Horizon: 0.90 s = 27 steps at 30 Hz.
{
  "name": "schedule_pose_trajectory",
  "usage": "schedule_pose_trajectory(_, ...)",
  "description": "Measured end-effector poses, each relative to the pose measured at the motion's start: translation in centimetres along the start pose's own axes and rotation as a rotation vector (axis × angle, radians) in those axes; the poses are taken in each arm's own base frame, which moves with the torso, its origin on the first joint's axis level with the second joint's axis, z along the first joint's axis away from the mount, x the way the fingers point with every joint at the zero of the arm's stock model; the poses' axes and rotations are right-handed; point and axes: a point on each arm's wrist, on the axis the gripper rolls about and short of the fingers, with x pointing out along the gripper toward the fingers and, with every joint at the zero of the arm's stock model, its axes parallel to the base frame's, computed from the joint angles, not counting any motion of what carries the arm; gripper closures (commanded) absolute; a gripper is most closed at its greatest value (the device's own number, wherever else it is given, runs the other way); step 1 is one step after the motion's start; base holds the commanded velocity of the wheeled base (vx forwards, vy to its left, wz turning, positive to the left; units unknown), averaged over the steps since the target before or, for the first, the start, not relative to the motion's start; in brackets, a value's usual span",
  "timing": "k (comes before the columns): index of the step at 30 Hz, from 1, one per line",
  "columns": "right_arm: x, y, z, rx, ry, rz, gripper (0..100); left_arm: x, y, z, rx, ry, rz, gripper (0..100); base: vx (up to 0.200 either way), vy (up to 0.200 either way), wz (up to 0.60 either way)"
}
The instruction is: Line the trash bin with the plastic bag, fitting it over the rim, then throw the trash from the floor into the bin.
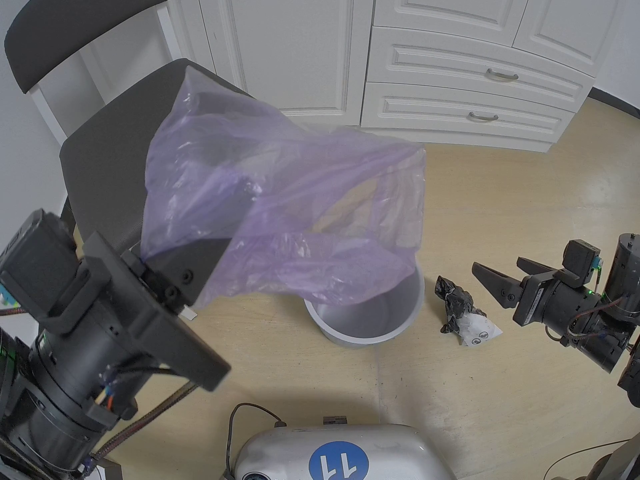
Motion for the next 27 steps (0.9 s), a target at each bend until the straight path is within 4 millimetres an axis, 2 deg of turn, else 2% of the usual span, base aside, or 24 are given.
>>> schedule_pose_trajectory(13,0.0,0.0,0.4,0.042,-0.036,0.015,0,-2.6,0.3,-0.4,0.005,0.030,-0.199,100,0.000,0.000,0.00)
schedule_pose_trajectory(22,-0.5,-0.2,-1.5,0.017,0.107,0.016,0,-3.2,0.4,0.0,-0.018,-0.034,-0.259,100,0.000,0.000,0.00)
schedule_pose_trajectory(27,-0.8,-0.2,-1.9,0.013,0.167,0.044,0,-3.2,0.4,0.5,-0.056,-0.075,-0.261,100,0.000,0.000,0.00)
